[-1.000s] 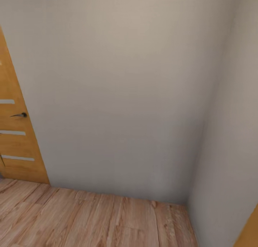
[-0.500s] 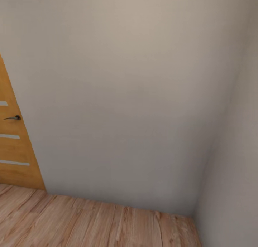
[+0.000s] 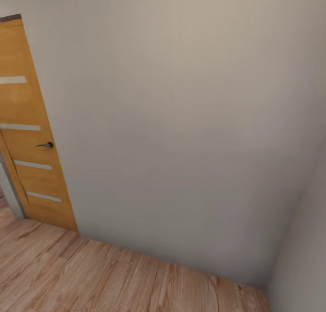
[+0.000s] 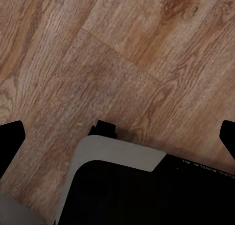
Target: Move the two storage containers from the living room to the garage. In the garage, place one container on the floor and stack the other container on top of it (either order is fine).
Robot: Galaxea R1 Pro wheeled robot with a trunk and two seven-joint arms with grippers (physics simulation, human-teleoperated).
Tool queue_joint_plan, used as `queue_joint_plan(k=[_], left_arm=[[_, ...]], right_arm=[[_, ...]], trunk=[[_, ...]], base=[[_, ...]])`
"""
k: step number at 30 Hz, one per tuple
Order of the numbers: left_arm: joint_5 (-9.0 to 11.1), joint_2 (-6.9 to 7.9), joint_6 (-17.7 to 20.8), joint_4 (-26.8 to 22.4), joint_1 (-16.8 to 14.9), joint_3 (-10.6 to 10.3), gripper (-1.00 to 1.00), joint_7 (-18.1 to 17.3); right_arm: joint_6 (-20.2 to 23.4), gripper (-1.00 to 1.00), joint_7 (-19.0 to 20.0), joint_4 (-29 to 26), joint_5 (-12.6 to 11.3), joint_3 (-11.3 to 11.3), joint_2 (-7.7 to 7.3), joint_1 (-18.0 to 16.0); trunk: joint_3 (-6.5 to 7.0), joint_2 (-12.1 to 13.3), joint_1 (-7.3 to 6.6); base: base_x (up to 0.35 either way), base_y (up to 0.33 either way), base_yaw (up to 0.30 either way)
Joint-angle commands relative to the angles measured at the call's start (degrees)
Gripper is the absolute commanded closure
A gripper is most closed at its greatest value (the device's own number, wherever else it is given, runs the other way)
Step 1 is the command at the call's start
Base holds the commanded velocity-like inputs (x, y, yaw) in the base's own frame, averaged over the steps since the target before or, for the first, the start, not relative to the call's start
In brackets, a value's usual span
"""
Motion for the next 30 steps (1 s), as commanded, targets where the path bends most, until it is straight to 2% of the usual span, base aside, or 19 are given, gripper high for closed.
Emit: queue_joint_plan(k=[1, 18, 21, 23, 30], left_arm=[[0.4, -0.01, -0.2, 0.0, 0.0, -0.5, -1.00, 0.2], [0.7, -0.34, -0.1, 0.1, 0.0, -0.3, -1.00, 0.2], [2.1, -0.28, -0.1, 0.1, 0.0, -0.2, -1.00, 0.2], [4.9, -0.13, -0.2, 0.1, 0.0, -0.3, -1.00, 0.2], [5.4, -0.15, -0.2, 0.1, 0.0, -0.3, -1.00, 0.2]], right_arm=[[-0.3, -1.00, 0.0, 0.2, -0.5, 0.5, 0.05, -0.1], [-0.1, -1.00, 0.0, 0.2, -0.4, 0.6, 0.41, -0.1], [-0.2, -1.00, 0.0, 0.2, -0.4, 0.5, 0.35, -0.1], [-0.3, -1.00, 0.0, 0.2, -0.3, 0.7, 0.13, -0.1], [-0.4, -1.00, 0.0, 0.2, -0.2, 0.7, 0.15, -0.1]], trunk=[[-0.07, -0.1, 0.01], [-0.07, -0.1, 0.01], [-0.07, -0.1, 0.01], [-0.07, -0.1, 0.01], [-0.07, -0.1, 0.01]], base=[[0.001, 0.000, 0.268], [0.000, 0.000, 0.270], [0.000, 0.000, 0.275], [0.000, 0.000, 0.275], [0.000, 0.000, 0.275]])
